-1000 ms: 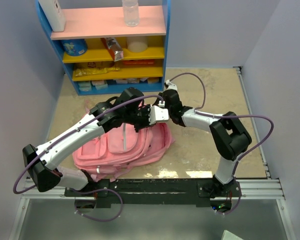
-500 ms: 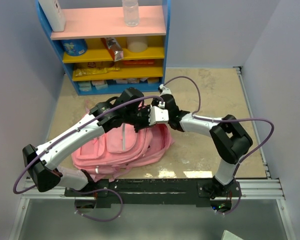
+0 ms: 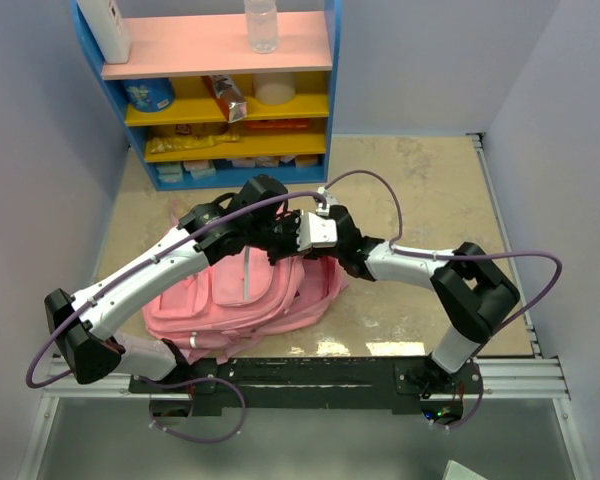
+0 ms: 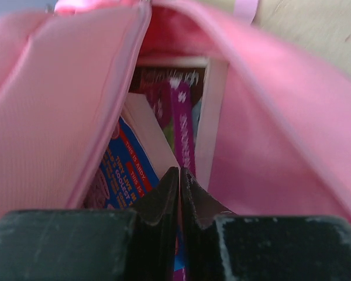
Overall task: Pack the student bag
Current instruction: Place the book in the student bag.
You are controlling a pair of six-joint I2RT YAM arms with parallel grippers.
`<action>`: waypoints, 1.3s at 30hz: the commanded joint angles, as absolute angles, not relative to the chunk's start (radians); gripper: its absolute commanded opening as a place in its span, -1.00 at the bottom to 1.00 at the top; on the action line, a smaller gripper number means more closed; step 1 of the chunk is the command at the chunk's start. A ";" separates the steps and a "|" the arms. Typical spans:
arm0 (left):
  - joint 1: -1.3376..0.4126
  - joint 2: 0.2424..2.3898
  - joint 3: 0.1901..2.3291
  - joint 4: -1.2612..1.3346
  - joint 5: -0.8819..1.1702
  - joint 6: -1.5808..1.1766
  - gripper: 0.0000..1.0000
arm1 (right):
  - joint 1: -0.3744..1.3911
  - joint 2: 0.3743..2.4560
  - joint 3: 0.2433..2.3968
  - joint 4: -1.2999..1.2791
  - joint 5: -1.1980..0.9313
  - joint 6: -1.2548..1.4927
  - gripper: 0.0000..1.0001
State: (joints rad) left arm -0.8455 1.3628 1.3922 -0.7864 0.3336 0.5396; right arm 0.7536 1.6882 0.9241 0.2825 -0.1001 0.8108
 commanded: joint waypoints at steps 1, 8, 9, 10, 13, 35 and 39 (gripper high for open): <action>-0.847 1.339 1.457 -0.703 0.373 0.560 -1.00 | 0.792 1.649 0.856 0.354 -0.277 0.896 -0.74; -0.848 1.339 1.439 -0.686 0.351 0.555 -1.00 | 0.723 1.491 0.942 0.076 -0.034 0.724 0.30; -0.847 1.338 1.436 -0.680 0.345 0.555 -1.00 | 0.715 1.467 0.960 0.013 -0.003 0.700 0.63; -0.847 1.335 1.433 -0.675 0.341 0.552 -1.00 | 0.713 1.441 0.965 -0.023 0.032 0.662 0.97; -0.844 1.336 1.433 -0.664 0.336 0.543 -0.95 | 0.715 1.329 0.921 -0.060 0.123 0.641 0.98; -0.466 1.451 1.523 -0.704 0.566 0.458 0.01 | 1.466 1.113 0.807 -0.241 0.405 0.597 0.52; -0.436 1.395 1.474 -0.805 0.578 0.569 -0.02 | 1.542 1.248 0.821 -0.230 0.437 0.626 0.57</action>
